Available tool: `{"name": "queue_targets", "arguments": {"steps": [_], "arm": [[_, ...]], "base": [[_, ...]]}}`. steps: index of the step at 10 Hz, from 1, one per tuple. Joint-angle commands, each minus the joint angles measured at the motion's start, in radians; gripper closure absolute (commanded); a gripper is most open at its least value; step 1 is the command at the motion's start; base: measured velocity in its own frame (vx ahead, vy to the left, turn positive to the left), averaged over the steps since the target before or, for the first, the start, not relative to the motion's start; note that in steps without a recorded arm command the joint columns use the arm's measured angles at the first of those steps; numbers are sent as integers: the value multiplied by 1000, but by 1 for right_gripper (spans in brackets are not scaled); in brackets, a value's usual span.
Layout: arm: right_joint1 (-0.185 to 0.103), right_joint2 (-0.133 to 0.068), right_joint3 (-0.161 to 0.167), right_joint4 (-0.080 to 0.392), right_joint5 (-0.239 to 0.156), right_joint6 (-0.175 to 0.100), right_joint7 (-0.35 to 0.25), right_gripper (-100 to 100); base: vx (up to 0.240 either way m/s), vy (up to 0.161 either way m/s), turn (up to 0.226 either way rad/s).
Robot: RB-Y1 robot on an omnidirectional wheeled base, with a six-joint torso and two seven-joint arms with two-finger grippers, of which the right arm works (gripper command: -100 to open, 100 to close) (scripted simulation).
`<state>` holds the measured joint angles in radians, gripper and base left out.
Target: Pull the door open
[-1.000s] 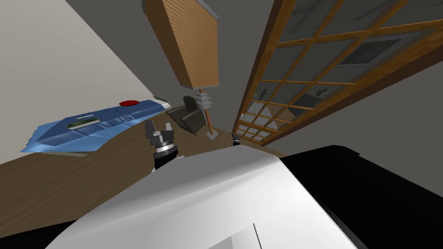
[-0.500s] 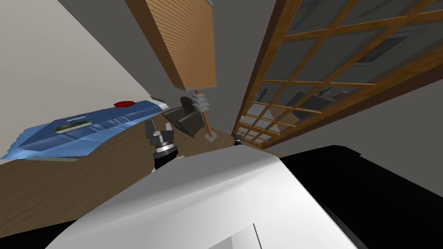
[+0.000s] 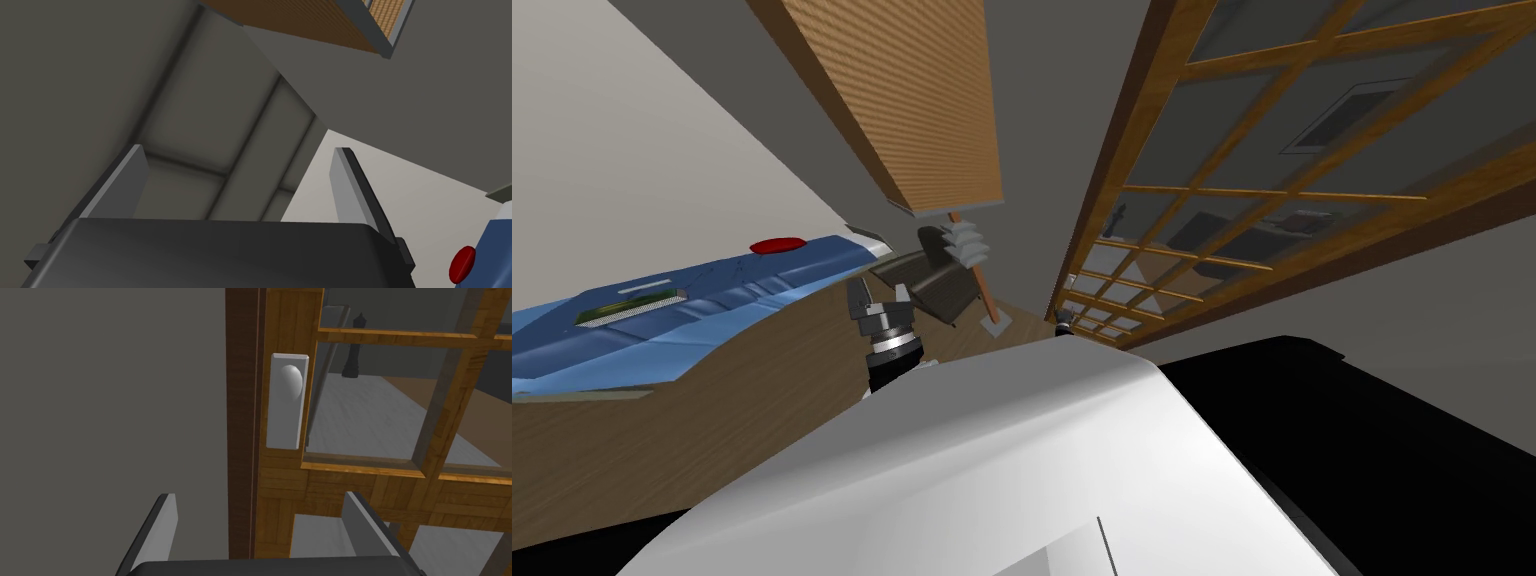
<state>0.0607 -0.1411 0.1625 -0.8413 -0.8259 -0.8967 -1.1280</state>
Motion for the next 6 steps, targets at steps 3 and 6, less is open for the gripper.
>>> {"name": "queue_targets", "arguments": {"steps": [3,6], "arm": [[0,0,-18,0,2,2,-5,-100],[1,-1,-26,0,3,2,-8,-100]], "base": [[182,-72,-70],[190,-68,-71]]}}
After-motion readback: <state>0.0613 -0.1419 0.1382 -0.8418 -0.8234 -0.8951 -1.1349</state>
